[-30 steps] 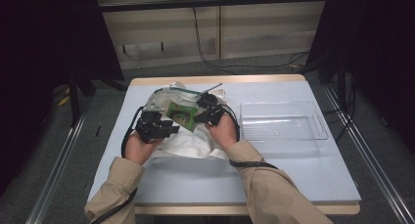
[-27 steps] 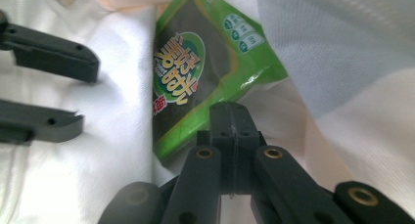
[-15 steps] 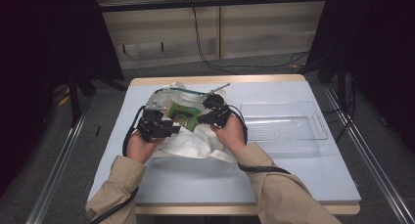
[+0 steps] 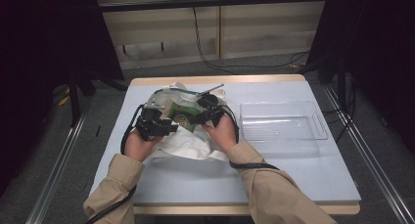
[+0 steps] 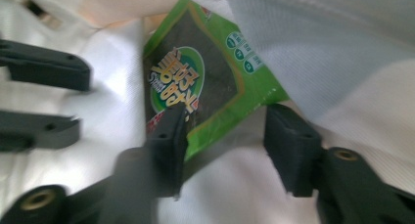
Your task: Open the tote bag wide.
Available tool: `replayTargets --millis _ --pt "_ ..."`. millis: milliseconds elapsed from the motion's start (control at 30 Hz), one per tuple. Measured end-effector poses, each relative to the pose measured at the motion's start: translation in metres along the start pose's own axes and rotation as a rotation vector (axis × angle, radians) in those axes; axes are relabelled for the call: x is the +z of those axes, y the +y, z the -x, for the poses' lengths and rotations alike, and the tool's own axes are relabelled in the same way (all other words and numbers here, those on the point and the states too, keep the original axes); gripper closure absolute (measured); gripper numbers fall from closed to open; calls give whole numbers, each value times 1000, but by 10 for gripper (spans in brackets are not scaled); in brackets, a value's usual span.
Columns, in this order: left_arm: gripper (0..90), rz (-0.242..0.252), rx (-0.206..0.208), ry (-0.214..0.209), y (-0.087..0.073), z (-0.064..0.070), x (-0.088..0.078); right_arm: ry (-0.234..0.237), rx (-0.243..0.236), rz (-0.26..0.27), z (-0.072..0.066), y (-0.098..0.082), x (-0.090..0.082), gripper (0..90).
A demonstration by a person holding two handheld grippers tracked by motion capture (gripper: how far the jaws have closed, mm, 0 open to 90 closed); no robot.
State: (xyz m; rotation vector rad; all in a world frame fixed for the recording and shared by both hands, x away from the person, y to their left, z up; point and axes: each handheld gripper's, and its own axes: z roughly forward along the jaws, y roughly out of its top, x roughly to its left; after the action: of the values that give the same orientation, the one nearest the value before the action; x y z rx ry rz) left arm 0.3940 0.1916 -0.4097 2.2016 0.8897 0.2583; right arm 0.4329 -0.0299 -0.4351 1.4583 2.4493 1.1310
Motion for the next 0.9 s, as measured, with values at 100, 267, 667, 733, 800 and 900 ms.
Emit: replayTargets --millis 100,267,667,733,800,900 --pt "620 14 -2 1 0 -1 -3 -17 8 -14 -1 2 9 480" --pt "626 18 -7 11 0 -5 -10 -2 47 0 2 7 14 709" --pt "619 40 8 38 20 -1 -17 16 -128 65 -14 8 -18 866" --pt "617 42 -5 33 22 -2 -16 12 -156 70 -17 4 -25 871" --pt "617 51 -20 46 23 0 -14 4 -180 86 -19 0 -32 874" --pt "613 52 -26 69 25 -2 -15 5 -207 94 -22 -6 -39 877"
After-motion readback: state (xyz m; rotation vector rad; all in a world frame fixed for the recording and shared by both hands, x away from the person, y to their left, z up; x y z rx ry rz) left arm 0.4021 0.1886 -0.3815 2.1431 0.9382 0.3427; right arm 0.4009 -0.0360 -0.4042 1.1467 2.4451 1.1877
